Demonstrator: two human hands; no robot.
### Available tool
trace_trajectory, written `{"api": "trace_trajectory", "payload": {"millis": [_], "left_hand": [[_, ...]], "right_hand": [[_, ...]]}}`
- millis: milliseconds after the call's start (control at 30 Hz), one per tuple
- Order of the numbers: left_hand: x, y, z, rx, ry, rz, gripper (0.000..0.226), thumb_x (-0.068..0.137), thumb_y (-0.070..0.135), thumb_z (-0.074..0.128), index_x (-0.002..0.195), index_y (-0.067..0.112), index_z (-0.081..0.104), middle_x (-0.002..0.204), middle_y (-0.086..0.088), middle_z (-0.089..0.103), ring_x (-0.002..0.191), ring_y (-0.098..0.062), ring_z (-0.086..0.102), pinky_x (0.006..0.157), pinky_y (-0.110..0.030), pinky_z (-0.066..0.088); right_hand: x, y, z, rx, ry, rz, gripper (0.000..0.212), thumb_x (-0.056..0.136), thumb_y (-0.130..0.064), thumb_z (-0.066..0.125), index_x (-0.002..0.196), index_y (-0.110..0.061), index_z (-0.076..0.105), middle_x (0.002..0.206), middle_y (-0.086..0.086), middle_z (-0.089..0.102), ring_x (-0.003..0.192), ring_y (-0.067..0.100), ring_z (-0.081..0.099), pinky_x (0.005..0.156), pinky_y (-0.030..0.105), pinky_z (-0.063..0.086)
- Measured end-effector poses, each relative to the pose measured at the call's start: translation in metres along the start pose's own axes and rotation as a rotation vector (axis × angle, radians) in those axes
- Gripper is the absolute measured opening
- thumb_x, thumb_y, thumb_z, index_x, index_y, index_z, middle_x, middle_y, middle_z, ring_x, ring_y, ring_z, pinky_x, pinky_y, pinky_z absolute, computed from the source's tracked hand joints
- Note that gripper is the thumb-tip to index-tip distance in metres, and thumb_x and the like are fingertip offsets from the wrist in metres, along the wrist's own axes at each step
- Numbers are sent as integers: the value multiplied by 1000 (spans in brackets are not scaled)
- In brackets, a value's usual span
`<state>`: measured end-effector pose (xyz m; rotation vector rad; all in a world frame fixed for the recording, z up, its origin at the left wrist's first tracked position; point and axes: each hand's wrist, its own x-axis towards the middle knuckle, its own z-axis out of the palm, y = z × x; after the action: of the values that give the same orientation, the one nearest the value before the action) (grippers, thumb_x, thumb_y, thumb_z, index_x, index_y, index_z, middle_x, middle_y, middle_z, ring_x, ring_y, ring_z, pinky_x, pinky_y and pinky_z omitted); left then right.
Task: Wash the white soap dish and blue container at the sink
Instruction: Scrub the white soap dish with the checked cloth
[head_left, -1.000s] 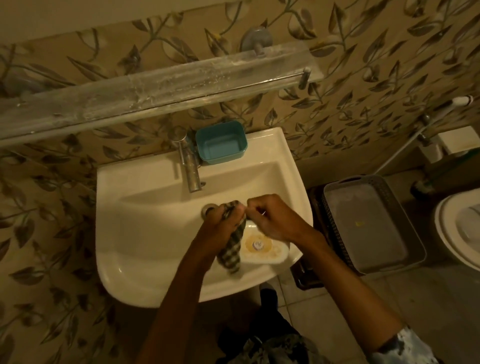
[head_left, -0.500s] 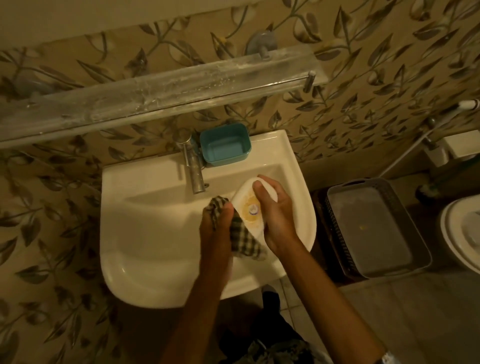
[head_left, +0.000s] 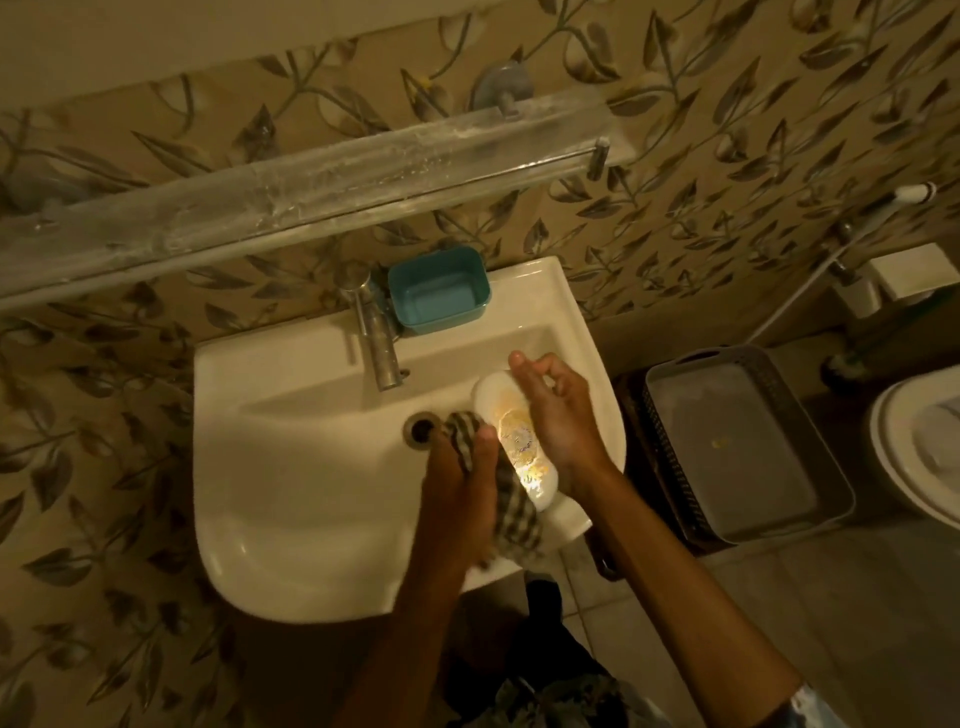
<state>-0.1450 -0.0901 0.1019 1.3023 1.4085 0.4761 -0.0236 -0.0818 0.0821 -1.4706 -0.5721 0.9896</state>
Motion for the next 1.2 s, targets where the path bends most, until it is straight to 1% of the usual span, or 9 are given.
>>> {"api": "trace_trajectory", "payload": {"millis": [167,300,400,500,600,667,800,1000,1200], "left_hand": [[40,24,-14,-256,-8,-97,45,91,47,50,119,13,56,106,-10,69,96,-26,67,86,-41,55],[37,15,-12,-556,113,-160,40,93,42,49,120,13,55,111,-15,67,99,-29,67,86,-46,56],[39,8,-9,-451,215,-152,43,94,45,43,127,17,50,121,-12,62,108,-29,61,97,-51,48],[50,3,-24,-144,-33,-144,42,94,51,40,114,21,59,112,-10,66,105,-29,62,98,-49,46],[58,12,-33,139,-397,-110,36,93,51,42,99,27,67,105,-5,70,104,-26,62,101,-45,44],[59,13,-25,210,-305,-46,39,93,52,41,116,27,61,117,-4,65,111,-24,59,103,-43,42],[37,-2,-13,129,-79,73,35,95,44,40,116,19,50,112,-11,59,102,-27,60,87,-37,49],[57,15,-21,362,-440,90,31,97,38,42,120,22,55,118,-1,61,109,-20,58,96,-35,43],[43,-7,-19,119,-275,89,39,97,42,39,132,25,37,118,5,52,109,-17,56,77,-20,46]], "right_hand": [[2,-8,1,-63,-257,-18,24,87,-50,52,90,-27,57,94,-2,68,89,15,67,80,34,56],[2,-5,-5,-23,-188,198,33,86,-51,56,111,-29,53,102,0,66,81,12,69,60,25,54],[-18,15,6,-315,-102,-39,20,90,-46,54,98,-29,58,93,-12,68,78,1,66,62,20,56],[-21,19,2,-352,-203,-198,18,91,-40,54,89,-24,63,82,-12,69,73,3,65,63,19,52],[-18,21,-1,-481,-436,-201,21,92,-26,57,82,-13,70,78,6,72,71,19,66,68,35,53],[-13,23,-5,-383,-291,-156,18,88,-22,62,78,-9,68,72,10,71,65,26,66,60,37,53],[-1,29,-21,-180,-23,-56,25,89,-15,64,68,0,63,49,-8,61,43,5,57,43,20,43],[-17,44,-15,-347,-231,-201,35,89,-15,58,56,-7,54,53,-3,53,51,4,47,51,27,41],[6,36,-35,-268,251,-74,41,87,-19,64,55,3,51,49,5,51,49,14,50,54,35,49]]}}
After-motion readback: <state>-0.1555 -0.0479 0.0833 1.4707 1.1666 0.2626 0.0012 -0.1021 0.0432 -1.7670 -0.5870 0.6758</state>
